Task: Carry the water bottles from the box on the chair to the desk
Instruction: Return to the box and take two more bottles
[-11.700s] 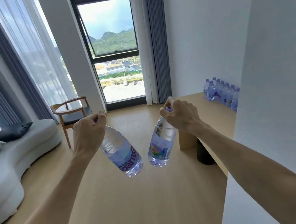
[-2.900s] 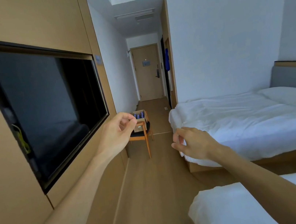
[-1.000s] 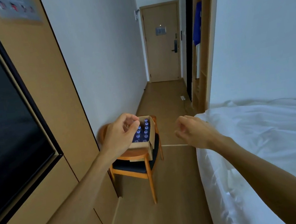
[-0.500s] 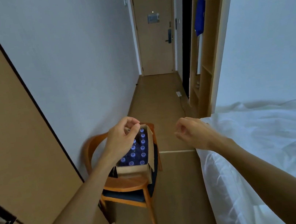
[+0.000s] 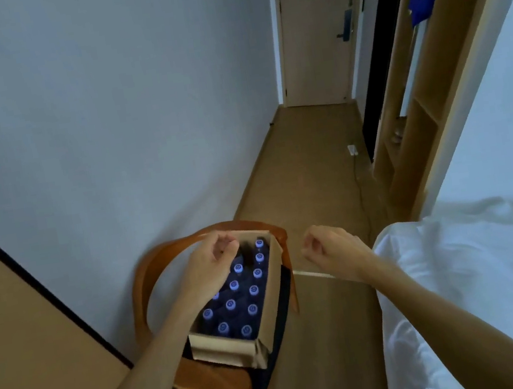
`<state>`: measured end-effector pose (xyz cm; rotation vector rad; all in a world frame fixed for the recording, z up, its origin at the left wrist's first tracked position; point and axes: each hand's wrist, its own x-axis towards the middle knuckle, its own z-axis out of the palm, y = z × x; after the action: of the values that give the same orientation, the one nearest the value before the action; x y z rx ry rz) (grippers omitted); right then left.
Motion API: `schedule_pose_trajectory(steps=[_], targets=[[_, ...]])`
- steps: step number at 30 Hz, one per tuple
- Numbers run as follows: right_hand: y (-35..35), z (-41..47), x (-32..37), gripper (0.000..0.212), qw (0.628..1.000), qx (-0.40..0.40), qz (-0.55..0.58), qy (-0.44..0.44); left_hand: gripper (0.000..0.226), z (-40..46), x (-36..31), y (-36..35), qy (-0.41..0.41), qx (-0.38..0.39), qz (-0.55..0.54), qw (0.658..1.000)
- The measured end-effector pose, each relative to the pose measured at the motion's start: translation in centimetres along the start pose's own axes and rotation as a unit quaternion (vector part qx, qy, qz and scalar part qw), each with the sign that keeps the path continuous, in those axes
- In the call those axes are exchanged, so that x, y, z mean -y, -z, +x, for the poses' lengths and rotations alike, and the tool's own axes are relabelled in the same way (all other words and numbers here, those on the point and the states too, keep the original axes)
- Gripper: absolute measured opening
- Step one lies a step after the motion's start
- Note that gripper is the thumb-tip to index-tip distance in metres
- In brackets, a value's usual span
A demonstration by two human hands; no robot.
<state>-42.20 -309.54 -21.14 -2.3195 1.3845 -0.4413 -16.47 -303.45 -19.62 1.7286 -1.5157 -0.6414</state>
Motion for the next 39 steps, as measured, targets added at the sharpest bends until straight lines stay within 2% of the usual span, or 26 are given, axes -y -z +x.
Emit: schedule_pose_trajectory(steps=[2,6,11,20,23,27,34,39], targets=[[0.2,3.0,-1.8,0.032,1.0,0.029,0.003,0.008,0.005,2.3,0.9,-1.5,0.026,-0.011,-0.003,1.0],[-0.5,8.7,-5.1,0.009,0.998,0.048,0.022,0.031,0.005,6.0,2.8,-3.9,0.073,-0.024,-0.029,0.997],[-2.5,15.4,-8.0,0.013,0.995,0.087,0.016,0.046,0.008,10.1,5.2,-5.8,0.11,-0.057,-0.018,0.992],[-7.8,28.3,-11.4,0.018,0.978,0.195,0.007,0.073,0.013,19.5,12.8,-9.2,0.188,-0.058,-0.027,0.98],[-9.6,31.8,-12.3,0.016,0.968,0.244,-0.004,0.066,0.013,22.5,15.7,-10.7,0.256,-0.039,-0.048,0.965],[-12.5,36.3,-13.4,0.019,0.956,0.288,-0.018,0.058,0.013,25.2,18.6,-13.3,0.3,0.007,-0.061,0.952],[-17.2,41.5,-15.0,0.016,0.923,0.378,-0.052,0.051,0.01,26.6,20.8,-17.4,0.378,0.045,-0.15,0.912],[-20.6,44.0,-16.0,0.024,0.889,0.447,-0.085,0.052,0.008,27.3,21.5,-20.0,0.466,0.038,-0.218,0.857]])
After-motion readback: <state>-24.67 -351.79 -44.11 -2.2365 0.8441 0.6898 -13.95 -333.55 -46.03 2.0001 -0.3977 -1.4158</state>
